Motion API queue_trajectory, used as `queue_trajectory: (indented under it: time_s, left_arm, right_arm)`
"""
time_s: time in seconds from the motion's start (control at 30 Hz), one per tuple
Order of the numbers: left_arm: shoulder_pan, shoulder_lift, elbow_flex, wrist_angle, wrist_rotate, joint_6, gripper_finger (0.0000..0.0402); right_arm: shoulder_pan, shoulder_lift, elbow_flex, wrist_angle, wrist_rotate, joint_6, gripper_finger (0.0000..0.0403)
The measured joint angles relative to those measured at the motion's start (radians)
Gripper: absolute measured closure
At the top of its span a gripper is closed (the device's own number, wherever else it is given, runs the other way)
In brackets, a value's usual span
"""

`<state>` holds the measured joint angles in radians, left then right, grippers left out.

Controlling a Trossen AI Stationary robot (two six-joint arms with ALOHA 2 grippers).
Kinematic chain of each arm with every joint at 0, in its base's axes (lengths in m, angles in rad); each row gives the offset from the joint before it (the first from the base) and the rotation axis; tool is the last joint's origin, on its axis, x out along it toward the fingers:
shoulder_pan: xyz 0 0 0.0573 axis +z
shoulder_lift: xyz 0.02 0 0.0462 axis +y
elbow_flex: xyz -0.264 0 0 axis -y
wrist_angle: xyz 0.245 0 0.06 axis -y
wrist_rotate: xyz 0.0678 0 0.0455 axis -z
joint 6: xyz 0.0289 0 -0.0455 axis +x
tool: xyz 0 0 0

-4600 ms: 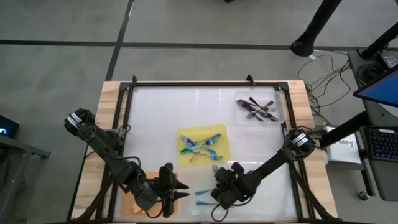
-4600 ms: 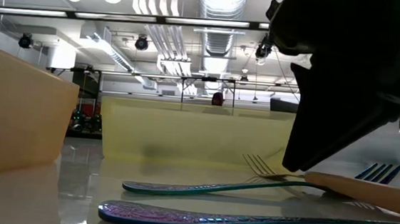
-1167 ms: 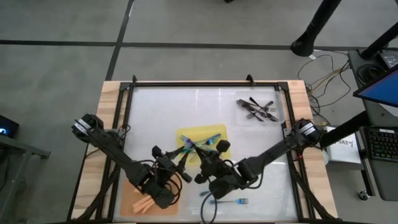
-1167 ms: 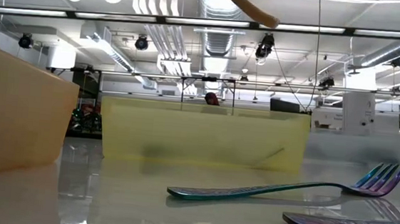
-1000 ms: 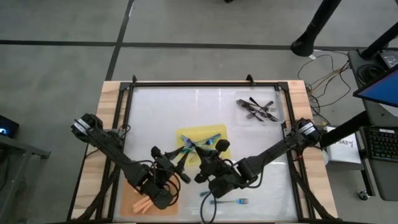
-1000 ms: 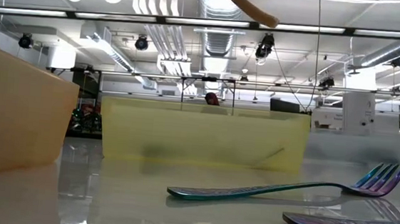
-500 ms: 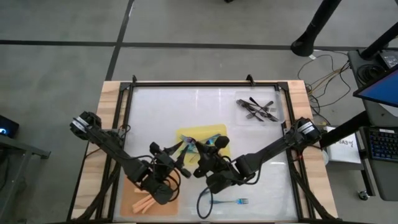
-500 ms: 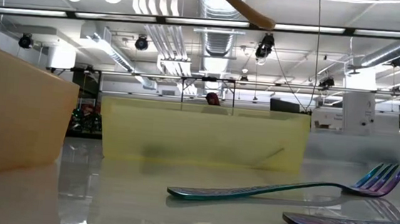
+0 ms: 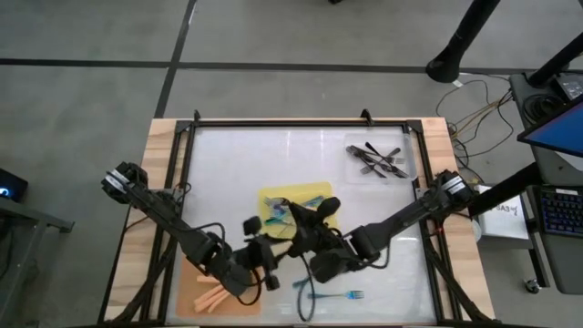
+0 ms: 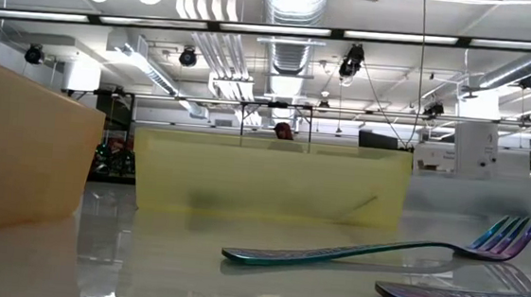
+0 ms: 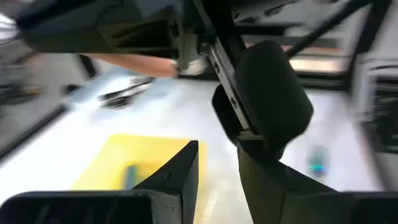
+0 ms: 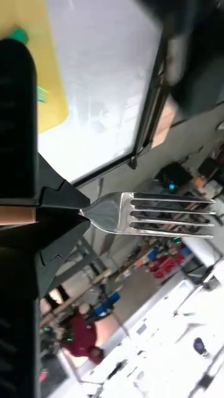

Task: Sort silverware by color (type)
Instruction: Put the orange fork into the orange bin

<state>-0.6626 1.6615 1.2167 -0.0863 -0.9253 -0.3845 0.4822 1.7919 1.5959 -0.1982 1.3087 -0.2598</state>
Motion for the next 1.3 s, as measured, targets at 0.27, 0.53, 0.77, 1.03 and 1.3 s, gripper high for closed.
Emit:
queue_trajectory:
  time_s: [0.27, 0.53, 0.77, 1.03, 1.3]
  left_arm:
    - [-0.006, -0.007, 0.000, 0.037, 0.142, 0.029, 0.0306]
    - [0.026, -0.104, 0.000, -0.039, -0.016, 0.090, 0.0306]
    - [0.084, -0.274, 0.000, -0.277, -0.172, 0.085, 0.0306]
    - [0.257, -0.435, -0.004, -0.533, -0.069, 0.009, 0.0306]
    - [0.557, -0.454, -0.128, -0.369, 0.385, 0.092, 0.0306]
  right_arm:
    - [-0.061, -0.173, 0.001, -0.057, 0.005, -0.010, 0.0390]
    - [-0.217, -0.313, 0.001, -0.400, -0.271, 0.355, 0.0390]
    - [-0.256, -0.300, -0.004, -0.526, -0.188, 0.371, 0.0390]
    - [-0.294, -0.309, -0.005, -0.590, -0.194, 0.353, 0.0390]
    - [-0.366, -0.311, -0.005, -0.694, -0.334, 0.372, 0.0390]
